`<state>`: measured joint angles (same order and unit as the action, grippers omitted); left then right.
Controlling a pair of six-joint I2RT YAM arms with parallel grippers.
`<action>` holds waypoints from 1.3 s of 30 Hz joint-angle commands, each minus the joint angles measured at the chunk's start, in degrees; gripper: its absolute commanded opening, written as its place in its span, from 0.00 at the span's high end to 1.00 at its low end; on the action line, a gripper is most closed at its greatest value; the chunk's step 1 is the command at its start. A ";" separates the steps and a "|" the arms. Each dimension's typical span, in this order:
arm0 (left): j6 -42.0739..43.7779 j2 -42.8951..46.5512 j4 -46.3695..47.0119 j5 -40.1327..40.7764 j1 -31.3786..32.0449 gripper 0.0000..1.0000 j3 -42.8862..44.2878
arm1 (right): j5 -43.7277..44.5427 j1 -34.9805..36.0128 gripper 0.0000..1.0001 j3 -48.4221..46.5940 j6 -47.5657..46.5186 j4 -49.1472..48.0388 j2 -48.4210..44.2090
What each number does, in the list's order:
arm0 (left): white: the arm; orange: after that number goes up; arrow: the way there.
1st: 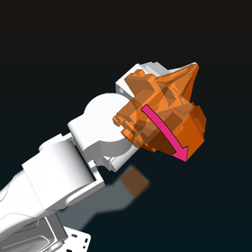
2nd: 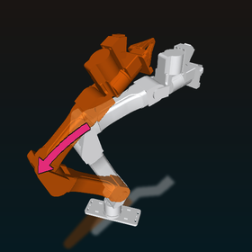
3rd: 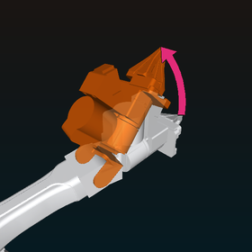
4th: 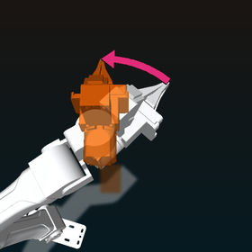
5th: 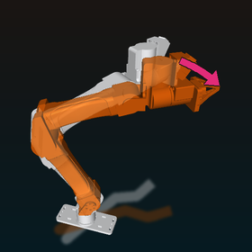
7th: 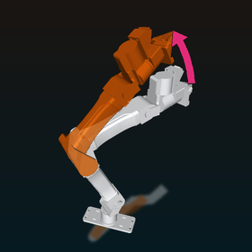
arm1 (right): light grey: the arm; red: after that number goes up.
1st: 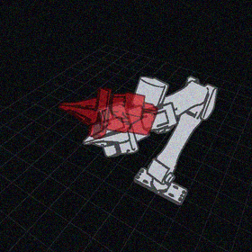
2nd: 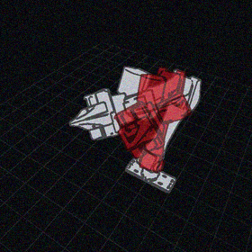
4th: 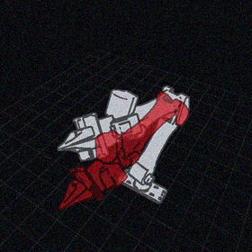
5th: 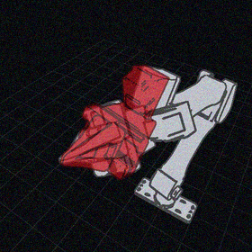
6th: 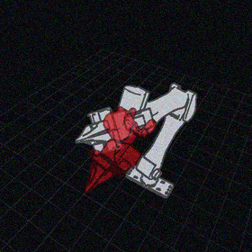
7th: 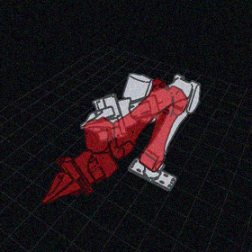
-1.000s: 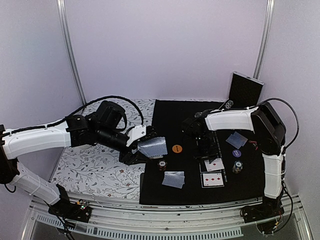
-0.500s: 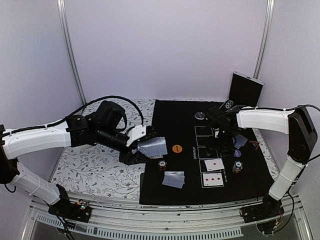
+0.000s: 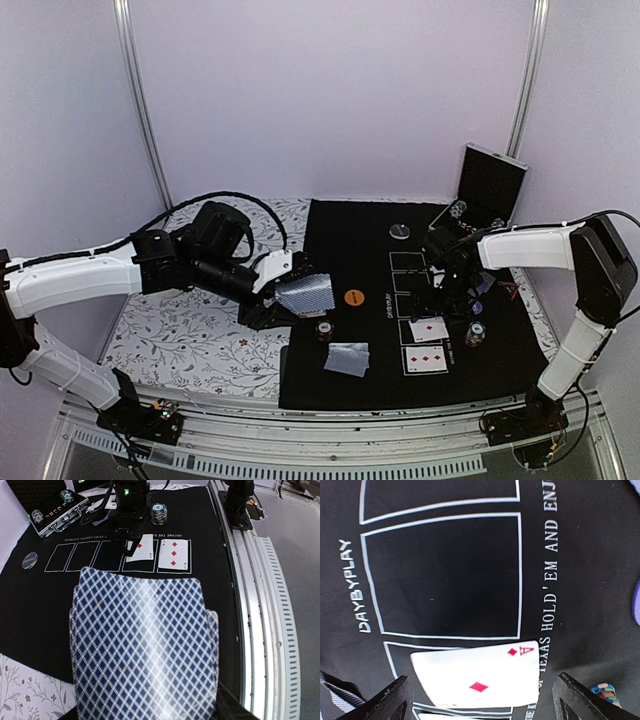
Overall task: Distribute texas hold em gaming equipment
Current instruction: Adjust the poker card in the community card area.
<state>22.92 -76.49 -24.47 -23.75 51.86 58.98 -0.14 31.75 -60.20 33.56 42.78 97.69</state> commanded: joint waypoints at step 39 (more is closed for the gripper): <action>0.56 1.04 0.64 -1.04 0.53 0.42 -0.01 | 3.42 7.54 0.11 -4.35 7.02 6.00 5.72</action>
<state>22.92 -76.49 -24.47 -23.94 51.86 58.98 1.69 39.05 -63.81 39.66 47.13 103.33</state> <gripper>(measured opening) 0.584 0.889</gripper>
